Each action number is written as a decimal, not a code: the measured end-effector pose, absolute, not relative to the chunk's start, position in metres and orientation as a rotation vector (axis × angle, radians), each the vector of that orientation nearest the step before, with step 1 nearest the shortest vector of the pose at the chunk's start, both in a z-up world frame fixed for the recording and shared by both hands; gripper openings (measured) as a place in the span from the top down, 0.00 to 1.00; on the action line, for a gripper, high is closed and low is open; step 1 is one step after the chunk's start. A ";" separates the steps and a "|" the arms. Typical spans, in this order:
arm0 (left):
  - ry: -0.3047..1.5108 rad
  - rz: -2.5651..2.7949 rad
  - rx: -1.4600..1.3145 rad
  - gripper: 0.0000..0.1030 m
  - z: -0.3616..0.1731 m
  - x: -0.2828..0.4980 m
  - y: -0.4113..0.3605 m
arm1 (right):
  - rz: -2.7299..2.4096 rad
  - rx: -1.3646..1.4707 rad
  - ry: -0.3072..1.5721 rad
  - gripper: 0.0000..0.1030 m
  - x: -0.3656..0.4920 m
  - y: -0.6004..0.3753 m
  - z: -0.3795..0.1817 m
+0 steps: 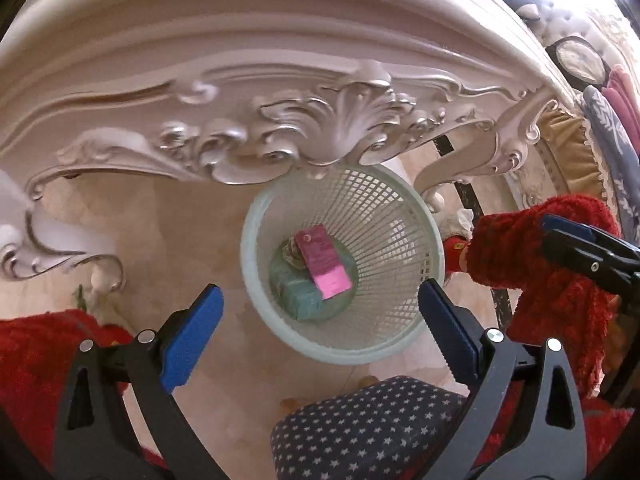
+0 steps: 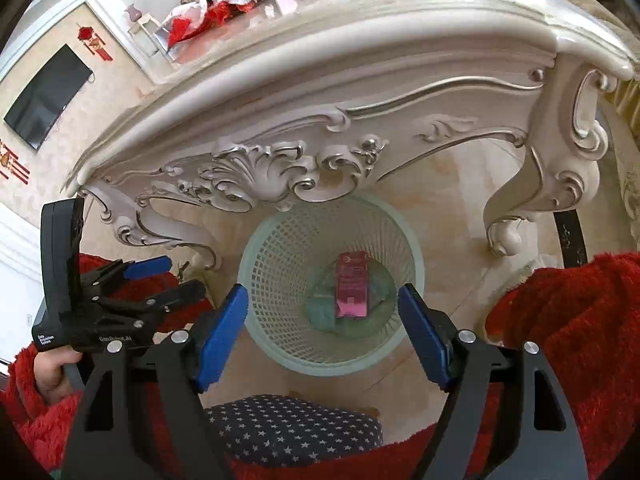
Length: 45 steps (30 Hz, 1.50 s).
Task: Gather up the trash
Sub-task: 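Drop teal leaflet and pink box into the wastebasket, opening both tools, then grasp cream box with left tool while right tool grasps bread packet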
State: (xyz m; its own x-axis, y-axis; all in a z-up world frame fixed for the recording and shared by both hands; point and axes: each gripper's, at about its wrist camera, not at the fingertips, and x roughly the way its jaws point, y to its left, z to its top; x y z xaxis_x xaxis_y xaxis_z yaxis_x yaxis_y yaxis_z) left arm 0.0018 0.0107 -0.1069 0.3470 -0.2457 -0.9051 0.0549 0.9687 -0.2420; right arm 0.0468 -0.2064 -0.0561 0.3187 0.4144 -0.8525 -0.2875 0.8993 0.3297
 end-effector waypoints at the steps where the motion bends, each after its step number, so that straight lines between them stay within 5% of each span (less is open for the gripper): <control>1: 1.191 -0.188 -0.170 0.08 -0.100 -0.001 0.013 | 0.472 0.124 1.146 0.29 0.045 -0.205 -0.051; 10: 0.940 -0.141 -0.170 0.08 0.005 0.007 0.054 | 0.513 0.079 0.886 0.29 0.059 -0.204 0.014; 19: 0.809 0.149 -0.308 0.08 0.066 0.134 0.131 | 0.456 -0.047 0.725 0.29 0.140 -0.180 0.042; 27: 0.862 0.300 -0.358 0.08 0.057 0.239 0.153 | 0.412 -0.123 0.732 0.29 0.203 -0.165 0.037; 45: 0.969 0.474 -0.373 0.08 0.019 0.295 0.176 | 0.421 -0.172 0.816 0.30 0.236 -0.152 0.016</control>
